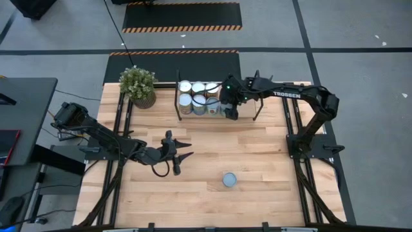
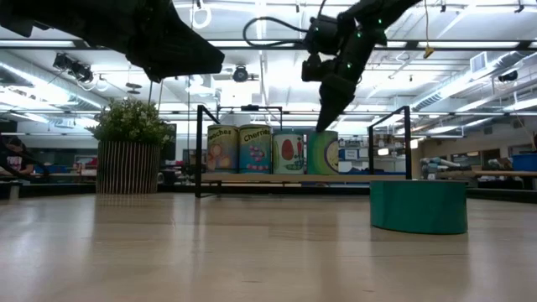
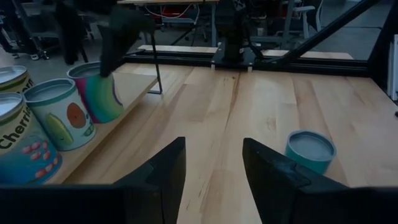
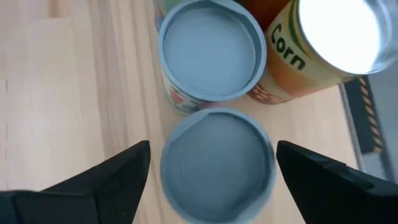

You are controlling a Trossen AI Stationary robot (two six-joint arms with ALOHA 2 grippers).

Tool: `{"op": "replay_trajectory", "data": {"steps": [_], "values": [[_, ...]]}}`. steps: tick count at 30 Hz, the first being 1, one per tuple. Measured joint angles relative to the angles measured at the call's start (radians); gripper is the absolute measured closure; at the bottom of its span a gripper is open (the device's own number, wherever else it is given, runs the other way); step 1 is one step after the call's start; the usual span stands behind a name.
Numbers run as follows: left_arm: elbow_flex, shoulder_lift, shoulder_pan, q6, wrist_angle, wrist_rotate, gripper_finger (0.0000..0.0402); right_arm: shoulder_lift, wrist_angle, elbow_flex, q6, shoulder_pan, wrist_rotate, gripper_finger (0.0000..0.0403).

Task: Pick and place cans onto a shelf
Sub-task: Put the canned chicken soup on the shelf, then put the canned tuna on the shelf

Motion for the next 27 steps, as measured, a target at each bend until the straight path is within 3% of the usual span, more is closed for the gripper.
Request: {"op": "replay_trajectory", "data": {"steps": [5,8,10,13,16,22,27], "values": [[0.000,0.000,-0.003,0.000,-0.008,0.010,0.0238,0.000,-0.158,0.095,0.036,0.058,0.104,0.0046],[0.000,0.000,-0.003,-0.001,-0.024,0.033,0.0238,-0.001,-0.218,0.118,0.084,0.130,0.096,0.0046],[0.000,0.000,-0.003,-0.001,-0.042,0.083,0.0238,-0.004,-0.226,0.106,0.103,0.196,0.031,0.0046],[0.000,0.000,-0.003,-0.007,-0.071,0.159,0.0239,-0.004,-0.177,0.058,0.136,0.309,-0.082,0.0046],[0.000,0.000,-0.004,-0.032,-0.111,0.183,0.0239,-0.003,-0.087,-0.005,0.165,0.430,-0.115,0.0046],[0.000,0.000,-0.003,-0.073,-0.149,0.182,0.0239,0.000,0.057,-0.102,0.249,0.667,-0.052,0.0046],[0.000,0.000,-0.003,-0.080,-0.149,0.182,0.0239,0.086,0.072,-0.114,0.344,0.778,-0.020,0.0044]]}}
